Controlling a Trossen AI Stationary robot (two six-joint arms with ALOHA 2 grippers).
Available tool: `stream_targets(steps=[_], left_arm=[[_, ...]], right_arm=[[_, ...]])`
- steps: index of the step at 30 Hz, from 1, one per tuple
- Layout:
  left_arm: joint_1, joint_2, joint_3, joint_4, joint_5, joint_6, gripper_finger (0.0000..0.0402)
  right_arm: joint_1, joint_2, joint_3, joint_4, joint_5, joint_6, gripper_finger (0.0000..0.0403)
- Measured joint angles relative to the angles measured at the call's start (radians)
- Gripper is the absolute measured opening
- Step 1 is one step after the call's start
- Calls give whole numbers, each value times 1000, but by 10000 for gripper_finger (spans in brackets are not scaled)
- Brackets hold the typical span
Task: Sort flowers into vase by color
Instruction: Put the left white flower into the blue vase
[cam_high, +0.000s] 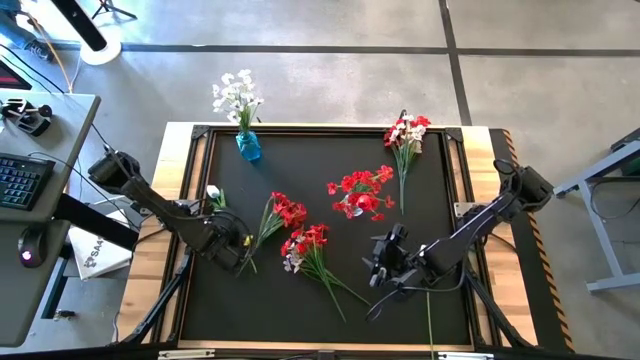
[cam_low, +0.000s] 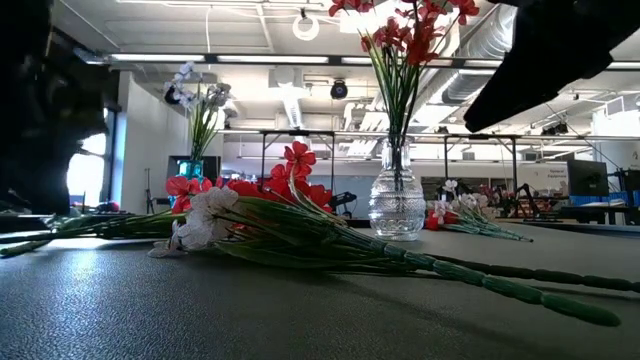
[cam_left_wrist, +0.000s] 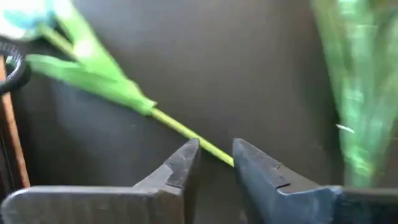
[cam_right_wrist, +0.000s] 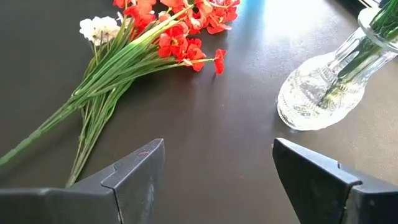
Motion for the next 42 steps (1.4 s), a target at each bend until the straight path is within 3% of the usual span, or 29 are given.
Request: stream_targets(steps=[6,11,16,25,30,36,42], left_arm=[[26,1,-127,37,-45,-176,140],[84,3,-137,59,-82,-127,153],[146,4,-138,110,-88,33,149],[196,4,-132,372,-97,503,111],[195,4,-73,320,-83,587,84],[200,4,-48,275,-106,489,72],[230,4,-94,308,-125,382,105]], right_arm=[[-16,0,0,3,0,0,295],[-26,0,0,14,0,-1,295],[-27,0,0,21,0,-1,295],[-27,0,0,28,0,-25,295],[-27,0,0,31,0,-26,295],[-27,0,0,31,0,-26,295],[-27,0,0,33,0,-26,295]])
